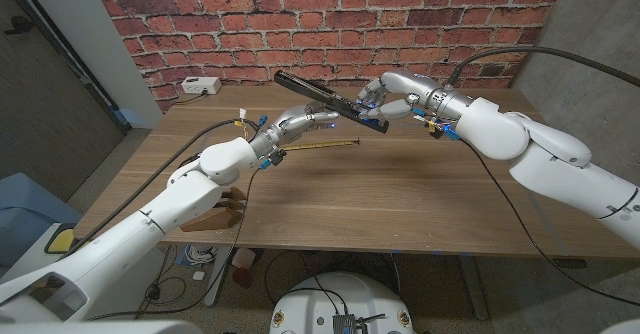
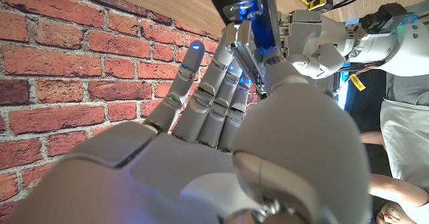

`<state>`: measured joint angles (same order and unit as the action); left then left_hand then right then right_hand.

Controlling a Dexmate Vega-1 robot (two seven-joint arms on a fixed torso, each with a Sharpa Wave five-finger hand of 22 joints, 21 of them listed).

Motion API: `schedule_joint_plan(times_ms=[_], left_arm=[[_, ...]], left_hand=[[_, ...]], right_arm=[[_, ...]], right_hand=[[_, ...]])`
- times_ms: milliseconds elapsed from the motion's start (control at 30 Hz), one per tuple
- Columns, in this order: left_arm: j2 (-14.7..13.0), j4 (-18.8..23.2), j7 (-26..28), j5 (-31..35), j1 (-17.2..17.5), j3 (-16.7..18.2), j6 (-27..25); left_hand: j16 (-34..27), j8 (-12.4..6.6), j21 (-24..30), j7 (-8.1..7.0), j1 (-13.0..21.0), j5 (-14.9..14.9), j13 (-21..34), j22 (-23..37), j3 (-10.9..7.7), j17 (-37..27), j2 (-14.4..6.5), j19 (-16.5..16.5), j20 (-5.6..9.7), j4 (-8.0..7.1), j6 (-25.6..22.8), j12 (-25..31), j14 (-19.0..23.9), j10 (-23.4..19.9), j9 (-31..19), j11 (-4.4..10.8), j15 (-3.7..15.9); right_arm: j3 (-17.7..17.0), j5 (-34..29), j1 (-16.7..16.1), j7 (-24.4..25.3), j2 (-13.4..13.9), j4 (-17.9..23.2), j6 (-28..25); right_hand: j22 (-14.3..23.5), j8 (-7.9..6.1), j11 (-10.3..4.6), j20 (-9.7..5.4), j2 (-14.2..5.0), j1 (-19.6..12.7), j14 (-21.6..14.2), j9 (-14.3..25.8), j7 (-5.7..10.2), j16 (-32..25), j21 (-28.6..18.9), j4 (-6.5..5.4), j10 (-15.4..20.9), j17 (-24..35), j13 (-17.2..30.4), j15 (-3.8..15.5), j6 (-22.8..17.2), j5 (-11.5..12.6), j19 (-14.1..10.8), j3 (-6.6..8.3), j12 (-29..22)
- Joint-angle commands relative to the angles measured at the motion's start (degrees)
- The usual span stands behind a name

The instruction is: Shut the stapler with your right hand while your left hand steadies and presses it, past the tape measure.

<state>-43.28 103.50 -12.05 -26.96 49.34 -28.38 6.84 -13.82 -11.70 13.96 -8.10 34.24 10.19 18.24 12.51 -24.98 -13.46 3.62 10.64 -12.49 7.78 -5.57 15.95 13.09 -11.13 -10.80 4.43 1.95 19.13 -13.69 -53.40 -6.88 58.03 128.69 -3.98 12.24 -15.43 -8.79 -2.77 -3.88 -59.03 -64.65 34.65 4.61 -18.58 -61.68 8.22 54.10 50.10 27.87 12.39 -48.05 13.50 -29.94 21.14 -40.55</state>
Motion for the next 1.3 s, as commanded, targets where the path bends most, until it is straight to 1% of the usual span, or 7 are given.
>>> schedule_joint_plan(times_ms=[33,200,433,767,1000,1100,1300], left_arm=[[1.2,-1.5,-1.6,-0.3,-1.4,-1.2,0.5],[1.9,-2.6,-2.6,-1.2,-1.4,-1.3,1.9],[2.6,-3.9,-3.7,-2.7,-0.8,-1.1,3.8],[2.8,-4.7,-5.0,-3.4,-0.6,-1.3,5.1],[2.8,-5.4,-6.5,-3.2,-1.2,-2.0,5.3],[3.8,-6.2,-6.3,-3.3,-1.0,-2.2,6.1],[5.0,-7.3,-7.0,-4.2,-1.5,-2.4,7.1]], left_hand=[[-0.3,-0.75,0.2,-1.02,-0.1,0.3,0.2,0.2,0.56,-0.3,-0.1,0.2,0.18,0.07,-1.1,0.3,0.5,-0.4,-0.2,0.18,-0.06],[-0.3,-1.3,0.3,-2.48,0.5,0.5,0.3,0.1,0.82,-0.3,0.0,0.3,0.2,0.37,-2.7,0.2,0.5,-0.2,-0.3,0.37,0.11],[-0.4,-2.76,0.3,-3.03,0.9,0.6,0.6,0.1,1.41,-0.4,-0.3,0.3,0.18,0.28,-7.3,0.4,0.5,-0.2,-0.5,0.61,0.16],[-0.4,-3.01,0.2,-1.76,1.1,0.7,0.8,0.1,1.8,-0.4,-0.4,0.1,0.18,0.29,-8.8,0.5,0.4,-0.3,-0.6,0.72,0.15],[-0.2,-2.25,0.0,-0.06,1.6,0.5,0.9,0.0,1.97,-0.4,-0.8,-0.5,0.16,0.36,-7.6,0.5,-0.1,-0.2,-0.6,0.84,-0.36],[-0.2,-2.44,0.0,-0.46,1.4,0.5,1.0,0.0,2.19,-0.4,-0.7,-0.6,0.15,0.27,-8.4,0.5,-0.1,-0.3,-0.6,0.88,-0.37],[-0.3,-2.85,0.1,-2.76,2.2,0.9,1.1,0.0,2.33,-0.5,-1.3,-0.4,0.2,0.36,-10.4,0.7,0.1,-0.6,-0.6,1.23,0.37]], right_arm=[[0.0,2.4,0.5,-1.0,0.3,-0.9,1.6],[0.4,2.8,0.8,-1.0,0.0,-1.3,1.7],[0.4,3.3,0.8,-1.0,0.1,-1.4,1.6],[0.2,3.8,0.5,-0.7,0.4,-1.6,1.7],[0.1,4.2,0.2,-0.5,0.5,-1.8,1.8],[0.1,4.3,0.2,-0.5,0.7,-2.0,2.1],[0.1,4.6,0.1,-0.4,0.7,-2.3,2.4]], right_hand=[[0.0,0.09,0.02,-3.39,-5.44,-4.9,0.4,0.2,-0.19,0.3,-0.5,0.36,0.0,0.4,0.1,0.87,0.4,-0.2,0.2,1.09,0.0],[-0.1,0.15,-0.13,-3.39,-5.52,-4.8,0.6,0.2,-0.13,0.4,-0.9,0.3,-0.1,0.6,0.3,0.82,0.3,-0.5,0.4,1.22,0.0],[-0.2,0.26,0.02,-3.39,-5.5,-4.7,0.5,0.2,-0.1,0.4,-1.4,0.32,0.0,0.9,0.2,0.86,0.2,-0.8,0.5,1.39,0.1],[-0.4,0.4,-0.04,-3.43,-5.54,-4.6,0.6,0.3,-0.1,0.5,-2.1,0.33,0.2,1.3,0.2,0.84,0.2,-1.1,0.8,1.71,0.1],[-0.5,0.55,-0.17,-3.59,-5.56,-4.6,0.6,0.5,0.05,0.6,-2.5,0.42,-0.1,1.6,0.4,0.91,0.3,-1.3,1.2,2.02,0.1],[-0.5,0.56,-0.09,-3.76,-5.63,-4.6,0.7,0.6,0.08,0.7,-2.7,0.44,-0.2,1.7,0.7,0.89,0.4,-1.4,1.5,2.21,0.0],[-0.6,0.66,-0.13,-3.86,-5.68,-4.5,0.7,0.7,0.08,0.8,-3.1,0.38,-0.3,2.0,0.8,0.86,0.4,-1.5,1.7,2.42,0.1]])
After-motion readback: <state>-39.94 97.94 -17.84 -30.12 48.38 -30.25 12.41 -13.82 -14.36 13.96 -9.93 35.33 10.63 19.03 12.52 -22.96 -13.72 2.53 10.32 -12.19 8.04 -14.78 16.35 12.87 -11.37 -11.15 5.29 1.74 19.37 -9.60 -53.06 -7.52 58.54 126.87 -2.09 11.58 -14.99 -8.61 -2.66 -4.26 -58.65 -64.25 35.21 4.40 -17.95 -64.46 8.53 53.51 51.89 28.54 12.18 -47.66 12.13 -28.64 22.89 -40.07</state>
